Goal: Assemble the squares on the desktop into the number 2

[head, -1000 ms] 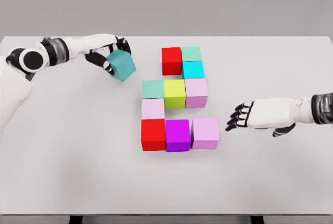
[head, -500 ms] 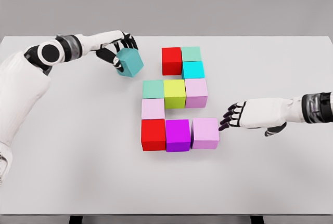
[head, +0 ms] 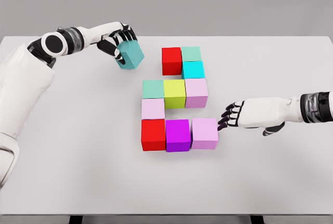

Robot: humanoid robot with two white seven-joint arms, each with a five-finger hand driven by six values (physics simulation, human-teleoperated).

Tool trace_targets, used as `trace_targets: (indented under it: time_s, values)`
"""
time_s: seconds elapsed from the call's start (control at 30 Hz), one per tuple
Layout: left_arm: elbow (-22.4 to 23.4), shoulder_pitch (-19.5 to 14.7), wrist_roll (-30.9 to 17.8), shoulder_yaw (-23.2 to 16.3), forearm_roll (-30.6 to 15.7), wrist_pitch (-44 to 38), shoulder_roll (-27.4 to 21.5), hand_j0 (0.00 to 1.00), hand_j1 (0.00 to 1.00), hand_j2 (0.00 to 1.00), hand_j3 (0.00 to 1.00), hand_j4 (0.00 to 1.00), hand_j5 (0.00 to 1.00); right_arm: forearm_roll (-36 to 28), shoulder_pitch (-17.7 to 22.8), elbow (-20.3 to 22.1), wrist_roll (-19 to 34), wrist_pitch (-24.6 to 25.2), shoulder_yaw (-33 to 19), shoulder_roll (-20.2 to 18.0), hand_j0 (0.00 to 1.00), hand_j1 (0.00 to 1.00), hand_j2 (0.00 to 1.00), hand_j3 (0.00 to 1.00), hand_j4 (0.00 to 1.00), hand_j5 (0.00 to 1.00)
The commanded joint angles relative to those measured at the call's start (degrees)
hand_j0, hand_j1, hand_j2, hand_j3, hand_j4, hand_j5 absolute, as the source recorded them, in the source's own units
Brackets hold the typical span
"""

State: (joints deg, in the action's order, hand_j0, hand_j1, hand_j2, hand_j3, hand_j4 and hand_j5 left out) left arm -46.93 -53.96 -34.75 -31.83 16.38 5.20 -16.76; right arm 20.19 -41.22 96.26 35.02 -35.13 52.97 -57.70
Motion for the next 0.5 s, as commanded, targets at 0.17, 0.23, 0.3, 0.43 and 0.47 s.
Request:
trace_targets:
  time_s: [0.17, 0.23, 0.3, 0.43, 0.47]
  values:
    - [1.14, -0.53, 0.29, 0.10, 0.14, -0.63, 0.94, 0.53, 0.53, 0.53, 0.53, 0.53, 0.53, -0.33, 0.00, 0.07, -0.02, 0.13, -0.06, 0.84, 1.00, 1.00, 1.00, 1.00, 1.00, 1.00]
    - [1.14, -0.53, 0.29, 0.10, 0.23, -0.63, 0.85, 0.68, 0.68, 0.68, 0.68, 0.68, 0.68, -0.33, -0.09, -0.02, -0.02, 0.13, -0.06, 0.84, 1.00, 1.00, 1.00, 1.00, 1.00, 1.00]
    - [1.14, -0.44, 0.29, 0.10, 0.23, -0.63, 0.85, 0.82, 0.82, 0.82, 0.82, 0.82, 0.82, -0.50, -0.09, -0.64, -0.02, 0.13, -0.68, 0.58, 1.00, 1.00, 1.00, 1.00, 1.00, 1.00]
    - [1.05, -0.35, 0.29, 0.10, 0.23, -0.63, 0.85, 0.95, 0.95, 0.95, 0.95, 0.95, 0.95, -2.08, 1.14, -2.66, -0.02, 0.13, -7.52, -1.00, 1.00, 1.00, 1.00, 1.00, 1.00, 1.00]
    - [1.05, -0.26, 0.29, 0.10, 0.23, -0.63, 0.85, 0.96, 0.96, 0.96, 0.96, 0.96, 0.96, -5.41, 4.21, -3.36, -0.02, 0.13, -11.92, -1.36, 1.00, 1.00, 1.00, 1.00, 1.00, 1.00]
